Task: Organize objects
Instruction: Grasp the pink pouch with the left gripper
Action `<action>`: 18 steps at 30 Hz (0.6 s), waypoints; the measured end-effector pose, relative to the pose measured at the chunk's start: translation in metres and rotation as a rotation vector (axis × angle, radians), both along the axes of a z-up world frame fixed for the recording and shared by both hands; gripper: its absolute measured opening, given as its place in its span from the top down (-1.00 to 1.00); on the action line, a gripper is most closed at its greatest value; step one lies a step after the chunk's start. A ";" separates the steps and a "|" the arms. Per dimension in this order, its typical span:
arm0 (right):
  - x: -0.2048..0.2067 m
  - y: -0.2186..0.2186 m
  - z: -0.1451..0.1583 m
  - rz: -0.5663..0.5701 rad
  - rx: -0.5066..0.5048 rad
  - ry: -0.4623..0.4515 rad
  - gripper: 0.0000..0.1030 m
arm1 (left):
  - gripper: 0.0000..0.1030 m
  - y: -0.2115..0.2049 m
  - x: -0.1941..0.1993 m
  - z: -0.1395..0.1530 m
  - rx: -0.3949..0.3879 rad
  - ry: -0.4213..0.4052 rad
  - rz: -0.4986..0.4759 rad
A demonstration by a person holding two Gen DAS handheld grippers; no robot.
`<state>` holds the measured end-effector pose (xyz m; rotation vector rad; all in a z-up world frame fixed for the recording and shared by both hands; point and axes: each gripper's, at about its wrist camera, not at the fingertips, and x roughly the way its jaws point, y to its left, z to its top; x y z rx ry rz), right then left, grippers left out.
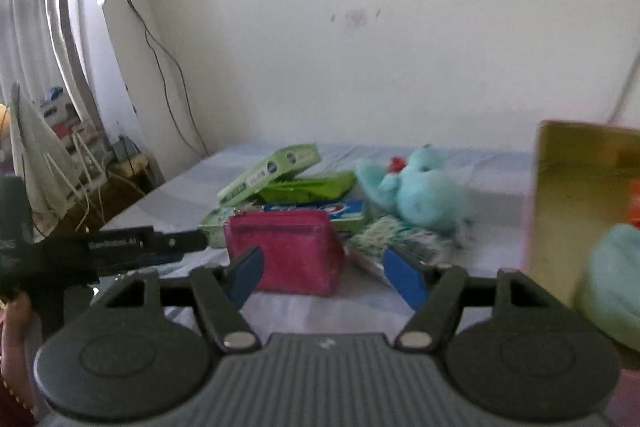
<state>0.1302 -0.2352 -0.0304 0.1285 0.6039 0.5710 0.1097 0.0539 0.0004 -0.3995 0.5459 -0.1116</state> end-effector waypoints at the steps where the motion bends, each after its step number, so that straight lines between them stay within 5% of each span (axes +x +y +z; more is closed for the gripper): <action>1: 0.011 0.003 -0.002 0.011 0.020 0.027 -0.04 | -0.11 0.000 0.006 0.000 -0.022 0.004 -0.011; 8: 0.057 0.036 -0.027 0.135 0.047 0.114 0.09 | -0.13 0.003 0.044 -0.015 -0.247 0.096 -0.130; 12: 0.029 0.049 -0.025 0.129 -0.036 0.018 0.10 | -0.09 -0.014 0.027 -0.008 -0.127 0.074 -0.197; 18: -0.029 0.023 -0.009 0.082 -0.062 -0.074 0.25 | -0.09 -0.030 -0.022 0.007 -0.144 0.014 -0.281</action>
